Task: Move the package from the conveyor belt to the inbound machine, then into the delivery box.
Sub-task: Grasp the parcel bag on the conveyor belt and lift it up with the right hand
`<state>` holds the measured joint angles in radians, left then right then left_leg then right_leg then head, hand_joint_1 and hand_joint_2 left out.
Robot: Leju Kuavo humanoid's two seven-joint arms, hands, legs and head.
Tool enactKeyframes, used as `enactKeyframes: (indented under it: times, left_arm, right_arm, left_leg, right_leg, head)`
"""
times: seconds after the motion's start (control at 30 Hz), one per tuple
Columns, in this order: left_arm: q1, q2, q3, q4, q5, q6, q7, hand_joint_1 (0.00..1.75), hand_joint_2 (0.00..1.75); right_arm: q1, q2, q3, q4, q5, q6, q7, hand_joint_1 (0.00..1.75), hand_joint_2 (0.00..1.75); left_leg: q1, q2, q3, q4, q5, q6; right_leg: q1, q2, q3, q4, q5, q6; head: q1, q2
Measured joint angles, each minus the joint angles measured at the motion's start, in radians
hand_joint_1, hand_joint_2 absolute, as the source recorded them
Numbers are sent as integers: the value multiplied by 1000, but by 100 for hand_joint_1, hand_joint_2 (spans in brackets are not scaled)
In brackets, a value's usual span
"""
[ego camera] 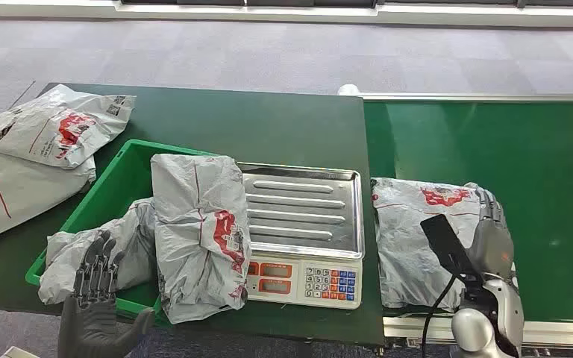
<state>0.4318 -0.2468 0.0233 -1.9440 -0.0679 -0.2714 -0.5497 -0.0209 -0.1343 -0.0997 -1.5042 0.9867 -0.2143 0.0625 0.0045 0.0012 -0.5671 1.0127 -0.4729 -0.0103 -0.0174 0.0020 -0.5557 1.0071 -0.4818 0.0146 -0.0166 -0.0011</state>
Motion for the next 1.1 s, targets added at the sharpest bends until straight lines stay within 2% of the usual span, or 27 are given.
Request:
enactKeyframes:
  times: [0.07,0.2,0.27,0.37,0.4,0.5,0.53,0.7,0.87,0.97,1.1]
  left_arm:
    - [-1,3,-1,-1,2,3,1,0,175]
    - [-14,23,-15,-1,17,26,11,0,175]
    - [-25,34,-30,4,27,33,12,0,175]
    - [-44,51,-48,20,41,36,5,0,175]
    - [-50,57,-53,26,44,36,2,0,175]
    - [-74,69,-71,44,49,34,-6,0,175]
    - [-83,72,-77,50,50,33,-6,0,175]
    - [-109,76,-94,73,43,44,-9,0,175]
    - [-111,78,-94,81,32,48,-8,0,175]
    - [-108,77,-94,74,5,42,-1,0,175]
    - [-90,66,-94,46,-42,33,-6,0,175]
  right_arm:
    - [-28,-8,-1,38,11,37,31,0,175]
    - [-161,-44,-7,255,20,250,165,0,175]
    - [-222,-55,-18,386,-16,328,173,0,175]
    - [-286,-66,-32,557,-68,357,141,0,175]
    - [-303,-70,-35,605,-84,367,132,31,175]
    - [-354,-76,-44,732,-108,406,132,162,175]
    - [-373,-76,-45,772,-107,418,136,175,175]
    - [-469,-77,-44,934,-103,478,121,175,175]
    - [-521,-64,-47,986,-193,414,105,175,175]
    - [-518,-45,-52,950,-279,280,59,175,175]
    - [-451,-17,-56,708,-438,44,-3,175,175]
  left_leg:
    - [0,0,0,0,0,0]
    - [0,0,0,0,0,-1]
    - [0,-1,0,0,1,0]
    - [0,-2,-1,0,1,0]
    - [0,-2,-1,0,1,0]
    - [0,-2,-1,0,1,0]
    - [0,-2,-1,0,1,0]
    - [0,0,3,0,0,0]
    - [0,0,3,0,1,-1]
    - [0,-1,1,0,3,-1]
    - [0,-6,-4,0,5,0]
  right_leg:
    - [0,0,0,0,0,0]
    - [0,1,0,0,0,0]
    - [0,0,0,0,0,0]
    - [0,-2,0,0,1,0]
    - [0,-2,0,0,1,0]
    - [0,-1,-1,0,1,0]
    - [0,-1,0,0,1,0]
    - [1,1,3,0,0,0]
    - [1,1,4,0,2,0]
    - [1,0,2,0,3,0]
    - [0,-4,-2,0,4,0]
  head:
    - [0,0]
    - [0,0]
    - [0,0]
    - [0,0]
    - [0,0]
    - [0,0]
    - [0,0]
    - [0,0]
    - [0,0]
    - [0,0]
    - [0,0]
